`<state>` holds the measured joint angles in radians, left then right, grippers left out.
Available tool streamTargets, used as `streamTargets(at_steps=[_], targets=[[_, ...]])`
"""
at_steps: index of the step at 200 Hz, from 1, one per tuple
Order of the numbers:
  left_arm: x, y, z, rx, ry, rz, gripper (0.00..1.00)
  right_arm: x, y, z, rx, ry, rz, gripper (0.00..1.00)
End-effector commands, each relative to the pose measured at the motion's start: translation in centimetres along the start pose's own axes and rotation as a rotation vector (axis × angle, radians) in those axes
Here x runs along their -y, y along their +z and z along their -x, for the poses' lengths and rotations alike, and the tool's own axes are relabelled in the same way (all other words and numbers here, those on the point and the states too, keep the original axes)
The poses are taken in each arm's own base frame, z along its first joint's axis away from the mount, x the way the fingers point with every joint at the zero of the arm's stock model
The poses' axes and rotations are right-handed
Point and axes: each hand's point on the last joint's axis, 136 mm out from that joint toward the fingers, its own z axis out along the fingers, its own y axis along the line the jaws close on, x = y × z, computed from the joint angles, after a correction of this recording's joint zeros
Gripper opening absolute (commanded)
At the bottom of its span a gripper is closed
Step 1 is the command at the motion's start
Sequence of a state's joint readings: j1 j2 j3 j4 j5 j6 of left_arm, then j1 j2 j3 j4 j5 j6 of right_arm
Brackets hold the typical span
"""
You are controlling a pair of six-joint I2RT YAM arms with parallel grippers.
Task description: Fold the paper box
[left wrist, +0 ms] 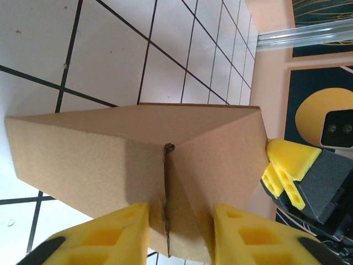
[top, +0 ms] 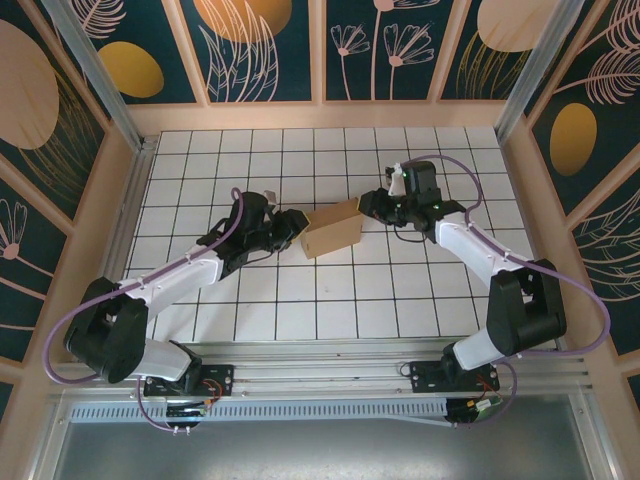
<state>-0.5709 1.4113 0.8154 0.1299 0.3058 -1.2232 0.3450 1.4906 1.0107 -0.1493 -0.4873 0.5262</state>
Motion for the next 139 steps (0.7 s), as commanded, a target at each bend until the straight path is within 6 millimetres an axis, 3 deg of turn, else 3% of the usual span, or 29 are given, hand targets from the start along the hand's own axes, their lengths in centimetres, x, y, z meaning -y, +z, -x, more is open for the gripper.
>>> streamTargets(at_steps=[1, 40, 82, 139], targets=[[-4.3, 0.2, -1.5, -0.032, -0.058, 0.117, 0.26, 4.4, 1.2, -3.5, -0.077, 0.055, -0.145, 0.26], [-7.7, 0.4, -2.2, -0.033, -0.061, 0.200, 0.14, 7.6, 1.7, -5.5, -0.109, 0.038, -0.233, 0.24], [-11.6, 1.2, -3.3, -0.069, -0.034, 0.291, 0.03, 9.6, 2.0, -6.7, -0.126, 0.017, -0.292, 0.24], [-13.2, 0.1, -3.6, -0.110, 0.117, 0.404, 0.02, 10.0, 0.9, -6.4, -0.094, -0.078, -0.341, 0.21]])
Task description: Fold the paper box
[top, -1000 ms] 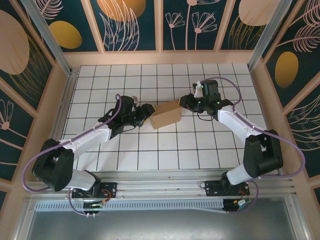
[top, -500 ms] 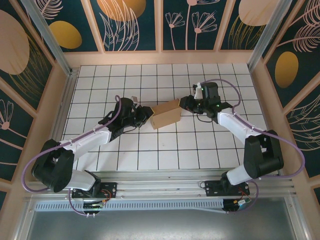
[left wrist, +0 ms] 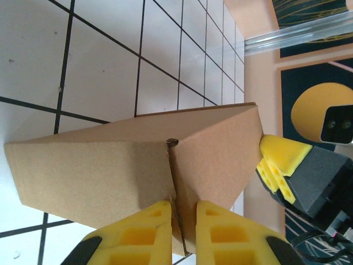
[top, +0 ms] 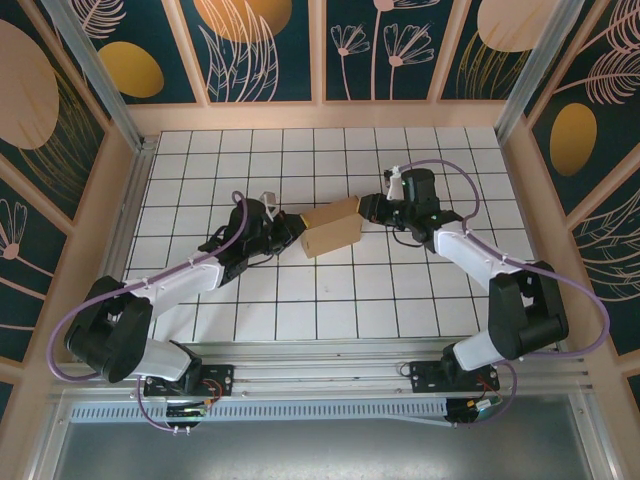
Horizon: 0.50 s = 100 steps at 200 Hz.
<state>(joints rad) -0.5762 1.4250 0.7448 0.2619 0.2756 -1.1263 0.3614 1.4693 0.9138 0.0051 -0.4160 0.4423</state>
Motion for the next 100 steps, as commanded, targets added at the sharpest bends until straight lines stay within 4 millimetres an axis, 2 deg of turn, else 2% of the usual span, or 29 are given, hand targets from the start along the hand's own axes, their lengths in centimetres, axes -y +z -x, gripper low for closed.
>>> streamTargets(at_steps=[1, 36, 56, 68, 81, 100], targets=[[-11.9, -1.1, -5.2, -0.176, 0.014, 0.429, 0.02, 8.3, -0.1, -7.6, -0.201, 0.030, -0.321, 0.21], [-14.7, -2.2, -7.0, -0.218, 0.051, 0.543, 0.05, 10.4, -0.5, -9.1, -0.197, -0.012, -0.381, 0.20], [-17.3, -2.8, -8.0, -0.226, 0.074, 0.638, 0.06, 10.8, -0.3, -10.0, -0.208, 0.003, -0.381, 0.19], [-18.1, -2.8, -8.4, -0.233, 0.071, 0.643, 0.07, 10.8, -0.3, -10.2, -0.213, 0.014, -0.377, 0.19], [-17.1, -2.2, -8.7, -0.237, 0.058, 0.566, 0.11, 10.3, -0.4, -10.0, -0.213, 0.022, -0.363, 0.19], [-13.4, -1.3, -8.1, -0.216, 0.065, 0.407, 0.16, 8.9, -0.9, -9.0, -0.184, 0.025, -0.332, 0.19]])
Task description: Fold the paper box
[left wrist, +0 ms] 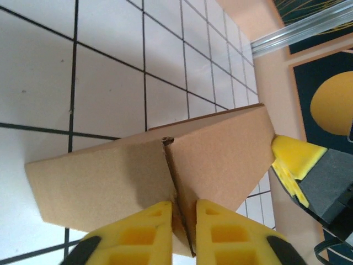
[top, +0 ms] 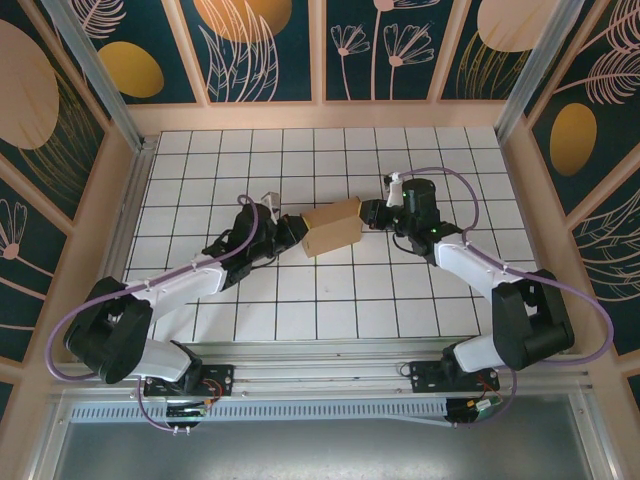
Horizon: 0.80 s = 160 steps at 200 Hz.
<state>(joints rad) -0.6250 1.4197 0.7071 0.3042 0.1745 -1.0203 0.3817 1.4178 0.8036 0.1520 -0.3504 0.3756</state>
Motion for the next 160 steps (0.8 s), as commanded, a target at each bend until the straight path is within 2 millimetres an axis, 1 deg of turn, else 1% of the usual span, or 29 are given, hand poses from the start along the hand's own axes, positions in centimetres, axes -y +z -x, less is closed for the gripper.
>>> streamTargets(at_steps=[1, 17, 25, 34, 46, 60, 72, 87, 100, 110, 122, 129, 136, 151, 160], targets=[[-11.7, -1.7, -9.0, -0.292, -0.050, 0.362, 0.16, 7.6, -1.3, -9.4, -0.289, 0.118, -0.315, 0.19], [-8.6, -1.8, -8.1, -0.280, 0.004, 0.254, 0.21, 6.5, -2.2, -9.0, -0.251, 0.129, -0.289, 0.19], [-7.4, -2.1, -8.0, -0.282, 0.033, 0.219, 0.22, 6.1, -2.8, -9.3, -0.239, 0.144, -0.279, 0.19], [-6.2, -2.5, -8.3, -0.293, 0.056, 0.186, 0.25, 5.7, -3.6, -10.2, -0.243, 0.162, -0.271, 0.20], [-5.1, -3.3, -9.0, -0.307, 0.064, 0.161, 0.29, 5.4, -5.1, -11.5, -0.249, 0.188, -0.272, 0.22], [-4.4, -4.5, -9.9, -0.314, 0.048, 0.150, 0.36, 5.1, -7.0, -13.2, -0.272, 0.232, -0.282, 0.26], [-3.6, -5.7, -10.1, -0.298, 0.025, 0.129, 0.43, 4.7, -8.8, -13.9, -0.280, 0.265, -0.285, 0.30], [-2.4, -7.2, -9.4, -0.244, -0.003, 0.076, 0.52, 3.6, -11.0, -13.3, -0.241, 0.280, -0.270, 0.36], [-1.9, -8.1, -8.0, -0.160, -0.013, 0.048, 0.57, 3.0, -12.0, -12.4, -0.190, 0.303, -0.249, 0.45], [-2.5, -8.4, -7.3, -0.101, -0.020, 0.058, 0.60, 2.6, -11.9, -12.1, -0.170, 0.333, -0.206, 0.48], [-3.7, -8.2, -6.8, -0.053, -0.045, 0.093, 0.63, 2.2, -10.8, -12.1, -0.177, 0.381, -0.138, 0.52], [-4.2, -7.8, -6.9, -0.050, -0.061, 0.101, 0.65, 2.1, -9.9, -12.0, -0.184, 0.409, -0.102, 0.53], [-4.1, -7.2, -7.2, -0.059, -0.064, 0.081, 0.67, 2.1, -9.1, -11.9, -0.194, 0.425, -0.076, 0.54], [-3.1, -5.7, -7.3, -0.073, -0.058, 0.020, 0.69, 2.3, -7.3, -11.5, -0.205, 0.417, -0.058, 0.57], [-3.3, -4.7, -7.2, -0.069, -0.067, 0.033, 0.69, 2.7, -6.4, -11.0, -0.204, 0.398, -0.064, 0.58]])
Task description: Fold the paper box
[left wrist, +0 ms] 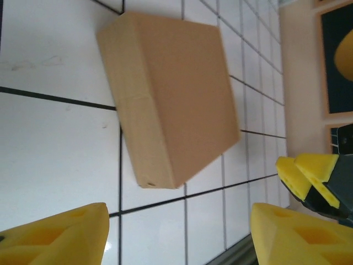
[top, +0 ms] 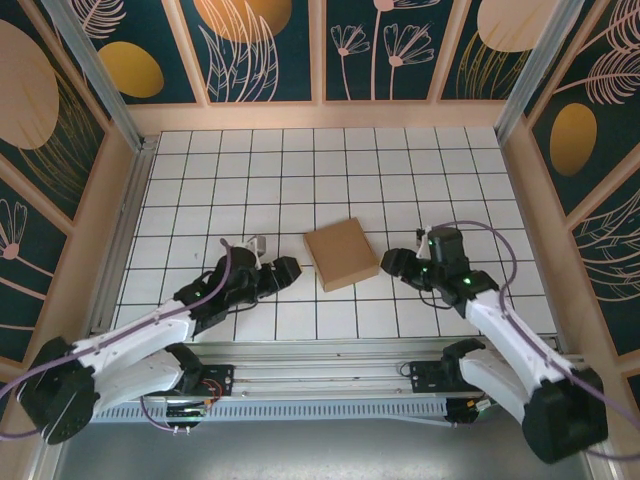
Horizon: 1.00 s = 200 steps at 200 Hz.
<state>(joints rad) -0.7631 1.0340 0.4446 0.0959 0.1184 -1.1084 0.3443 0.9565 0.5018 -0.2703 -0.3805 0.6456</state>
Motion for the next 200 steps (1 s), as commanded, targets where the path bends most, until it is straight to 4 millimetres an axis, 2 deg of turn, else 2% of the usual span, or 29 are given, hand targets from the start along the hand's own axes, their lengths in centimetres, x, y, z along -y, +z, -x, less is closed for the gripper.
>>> streamTargets(at_steps=[1, 19, 32, 56, 78, 90, 101, 108, 127, 159, 177, 182, 188, 200], targets=[[0.1, 2.1, 0.7, 0.031, -0.037, -0.018, 0.69, -0.9, 2.1, 0.9, -0.023, 0.003, 0.068, 0.58], [-0.5, 4.1, 1.1, 0.022, -0.005, 0.052, 0.69, -0.6, 3.5, 2.3, -0.009, -0.040, 0.045, 0.57], [-0.7, 5.5, 1.2, 0.008, 0.012, 0.082, 0.69, -0.2, 4.4, 3.0, -0.001, -0.044, 0.032, 0.51], [-0.4, 7.9, 1.5, -0.009, 0.013, 0.072, 0.69, 0.1, 6.0, 3.0, -0.016, 0.015, 0.058, 0.36], [-0.5, 10.1, 2.2, -0.015, -0.030, 0.036, 0.68, 0.0, 7.2, 3.0, -0.007, 0.083, 0.082, 0.31], [-1.2, 11.3, 2.8, -0.016, -0.080, 0.021, 0.67, -0.1, 8.0, 2.9, -0.003, 0.114, 0.085, 0.29], [-1.2, 11.8, 4.2, 0.006, -0.117, -0.018, 0.65, -0.2, 8.7, 3.0, -0.001, 0.142, 0.087, 0.28], [-2.3, 12.5, 4.8, 0.013, -0.138, -0.006, 0.65, -0.2, 9.3, 3.0, -0.002, 0.163, 0.088, 0.27], [-3.1, 13.1, 7.7, 0.049, -0.130, 0.000, 0.63, -1.2, 11.0, 3.2, -0.008, 0.221, 0.110, 0.26], [-4.4, 13.5, 13.7, 0.088, -0.059, 0.038, 0.58, -4.6, 15.0, 4.1, -0.027, 0.231, 0.178, 0.27], [-4.8, 13.8, 16.9, 0.107, -0.031, 0.045, 0.55, -6.0, 17.4, 6.4, -0.006, 0.225, 0.191, 0.27], [-5.4, 14.0, 17.2, 0.104, -0.026, 0.057, 0.55, -6.4, 17.9, 7.2, 0.010, 0.222, 0.191, 0.27], [-5.0, 14.2, 18.7, 0.120, -0.011, 0.056, 0.55, -6.7, 18.5, 8.1, 0.030, 0.215, 0.189, 0.27], [-5.2, 14.6, 20.1, 0.129, 0.013, 0.049, 0.55, -7.5, 19.7, 9.9, 0.057, 0.186, 0.188, 0.27]])
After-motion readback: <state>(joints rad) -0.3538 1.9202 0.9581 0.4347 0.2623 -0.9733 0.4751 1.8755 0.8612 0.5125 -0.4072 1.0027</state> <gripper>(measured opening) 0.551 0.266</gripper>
